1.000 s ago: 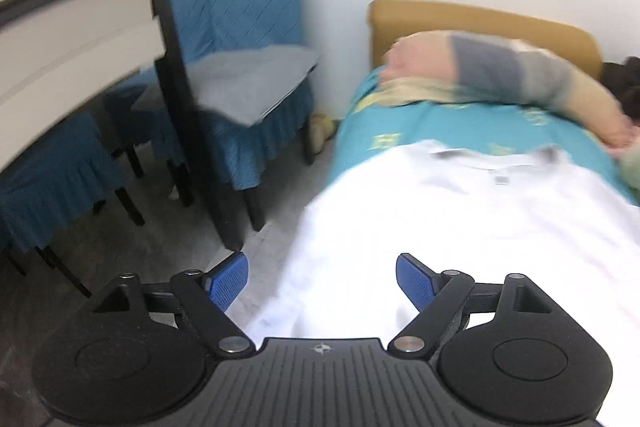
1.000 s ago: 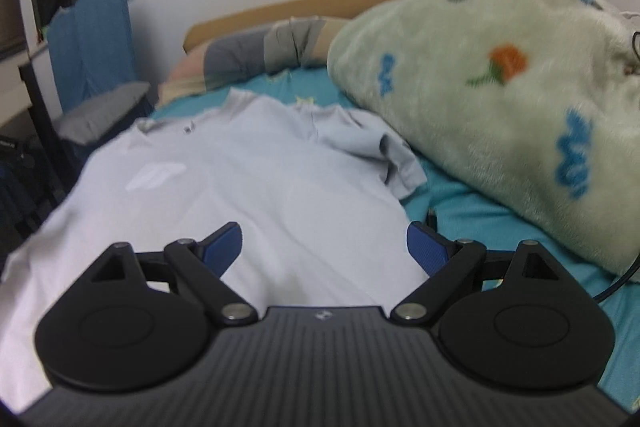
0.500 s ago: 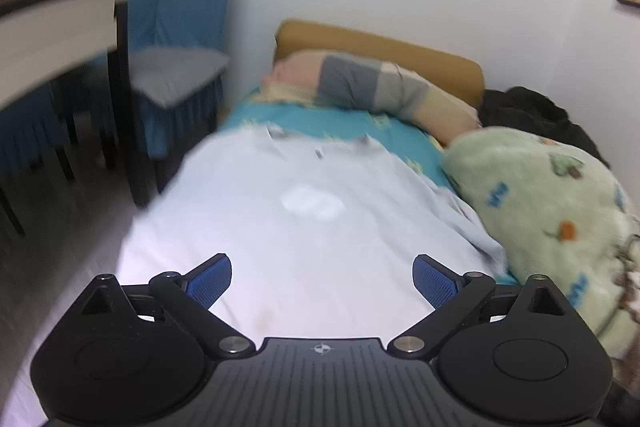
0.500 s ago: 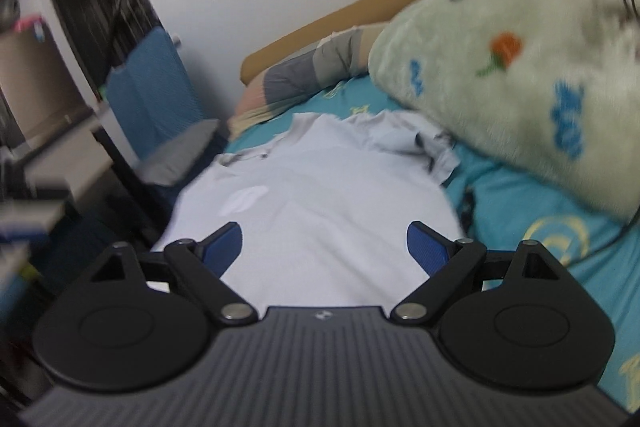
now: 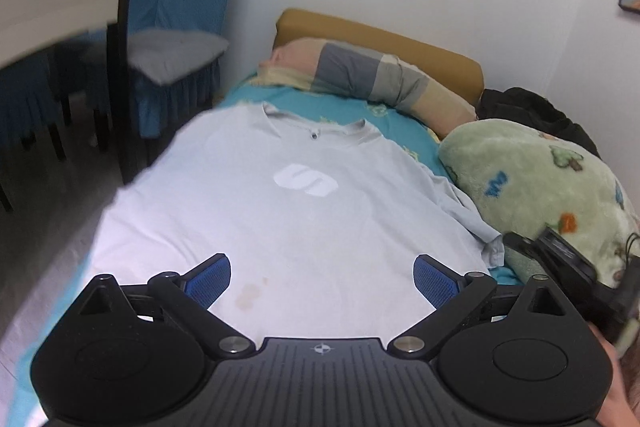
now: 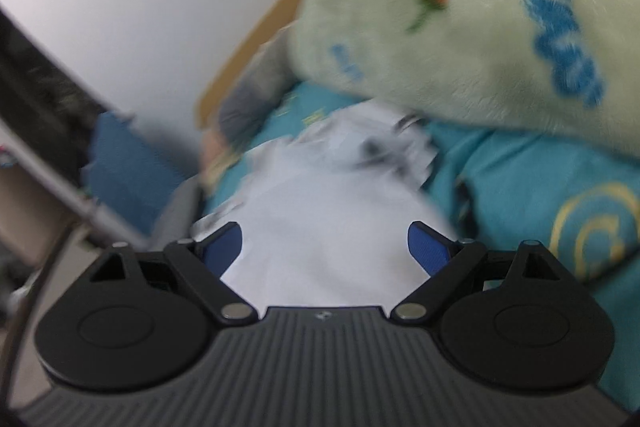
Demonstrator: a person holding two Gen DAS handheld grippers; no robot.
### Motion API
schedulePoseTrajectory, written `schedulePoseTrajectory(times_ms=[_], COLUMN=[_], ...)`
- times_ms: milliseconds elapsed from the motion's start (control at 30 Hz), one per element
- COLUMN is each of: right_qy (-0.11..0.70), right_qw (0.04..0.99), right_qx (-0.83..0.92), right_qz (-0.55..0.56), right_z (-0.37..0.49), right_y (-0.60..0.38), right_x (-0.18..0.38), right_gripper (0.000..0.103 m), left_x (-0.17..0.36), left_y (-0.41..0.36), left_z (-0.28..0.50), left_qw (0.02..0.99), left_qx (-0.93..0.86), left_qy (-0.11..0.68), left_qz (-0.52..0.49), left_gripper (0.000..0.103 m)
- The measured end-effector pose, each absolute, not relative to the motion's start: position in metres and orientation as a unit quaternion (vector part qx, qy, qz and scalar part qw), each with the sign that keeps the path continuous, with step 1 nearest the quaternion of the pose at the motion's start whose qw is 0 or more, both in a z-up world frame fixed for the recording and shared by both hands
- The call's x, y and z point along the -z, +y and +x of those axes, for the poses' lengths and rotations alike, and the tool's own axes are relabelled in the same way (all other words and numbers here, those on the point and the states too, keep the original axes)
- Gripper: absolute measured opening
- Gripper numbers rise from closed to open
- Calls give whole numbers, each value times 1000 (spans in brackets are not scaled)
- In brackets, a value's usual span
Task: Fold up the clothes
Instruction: 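Grasp the T-shirt sleeve with the right gripper and lift it toward the collar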
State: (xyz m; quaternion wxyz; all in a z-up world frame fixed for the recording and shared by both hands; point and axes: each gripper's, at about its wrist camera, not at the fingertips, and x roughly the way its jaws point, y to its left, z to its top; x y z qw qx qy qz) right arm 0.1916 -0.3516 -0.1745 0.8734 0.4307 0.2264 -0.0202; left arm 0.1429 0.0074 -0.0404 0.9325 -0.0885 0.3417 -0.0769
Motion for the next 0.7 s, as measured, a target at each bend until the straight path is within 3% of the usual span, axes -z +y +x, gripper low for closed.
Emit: schedulePoseTrajectory(times_ms=[267,467,500,533,600,633,700], right_qy=[238,213,216,227,249,252,241], right_qw=[846,881,886,892,902,910,929], right_qx=[78,114,111,112,115,116,119], right_qz=[470,407,395,375,334,309,254], right_z=[294,340,346,353,367,373,378], right_y=[-384,-377,-374,-369,-360,-353,-339], right_x=[231,230,228,224,215,209,187], right_gripper=[93,93,86,65,45,27,18], left_x=[67,76,77,78,80,79,75], left_y=[-4,2,6,11,19,23,32], left_z=[188,224,227,231,238,239,236], left_qw=[925,919,918,916,912,911,912], left_qx=[99,114,109,104,93,89,82], left_qy=[352,353,355,358,363,365,363], left_qz=[-105,-132,-141,-149,-166,-170,-175], left_gripper=[99,100,100,100,100,100,100])
